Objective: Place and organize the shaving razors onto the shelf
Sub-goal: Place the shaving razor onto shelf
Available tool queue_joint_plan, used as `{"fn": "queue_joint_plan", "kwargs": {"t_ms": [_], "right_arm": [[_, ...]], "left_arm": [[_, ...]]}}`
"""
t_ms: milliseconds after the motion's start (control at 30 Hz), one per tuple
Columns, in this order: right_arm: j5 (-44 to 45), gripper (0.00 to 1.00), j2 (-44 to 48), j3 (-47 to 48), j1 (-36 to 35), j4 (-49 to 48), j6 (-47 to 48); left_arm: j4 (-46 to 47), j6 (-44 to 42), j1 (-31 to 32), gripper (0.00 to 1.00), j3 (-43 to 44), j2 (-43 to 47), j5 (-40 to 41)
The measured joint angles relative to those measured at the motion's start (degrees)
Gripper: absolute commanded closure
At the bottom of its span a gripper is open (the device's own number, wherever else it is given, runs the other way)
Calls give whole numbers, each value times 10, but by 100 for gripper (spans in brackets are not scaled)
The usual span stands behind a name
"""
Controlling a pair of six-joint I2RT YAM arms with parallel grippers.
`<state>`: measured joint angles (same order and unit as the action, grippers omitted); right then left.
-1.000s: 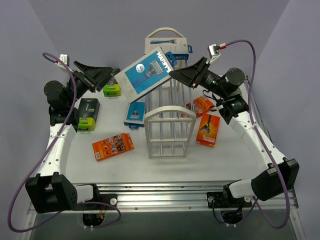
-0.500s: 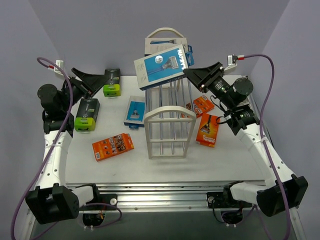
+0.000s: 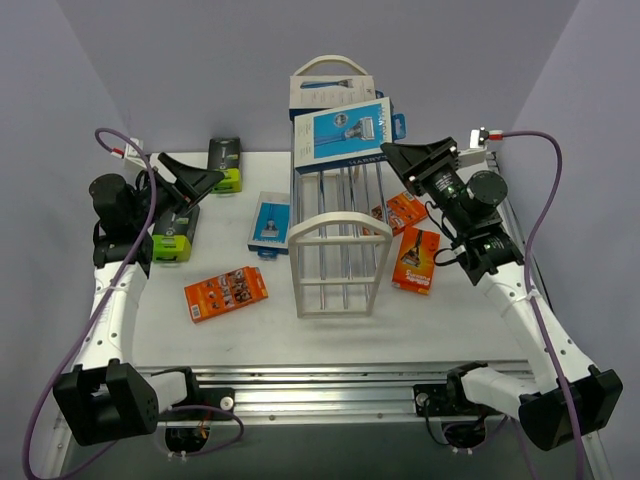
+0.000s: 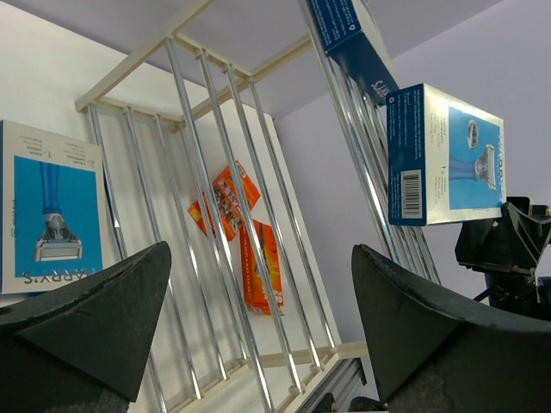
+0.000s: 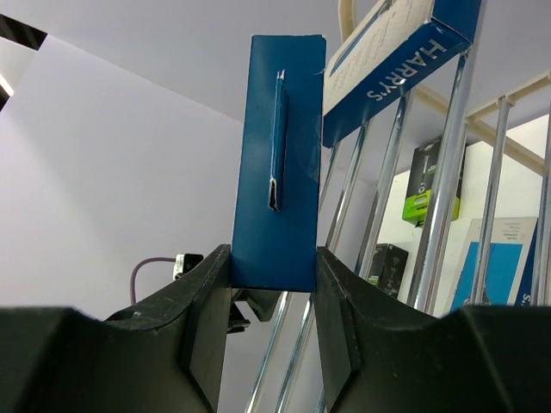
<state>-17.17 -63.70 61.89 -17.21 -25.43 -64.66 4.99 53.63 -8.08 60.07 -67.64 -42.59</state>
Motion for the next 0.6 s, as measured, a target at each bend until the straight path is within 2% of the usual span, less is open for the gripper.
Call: {"fn": "queue_joint_plan", "kwargs": {"t_ms": [600], "right_arm": [[14,100,-17,-4,0,-13,-20]], "left_arm": [[-3,-19,0,6,-16,-13,3]]}}
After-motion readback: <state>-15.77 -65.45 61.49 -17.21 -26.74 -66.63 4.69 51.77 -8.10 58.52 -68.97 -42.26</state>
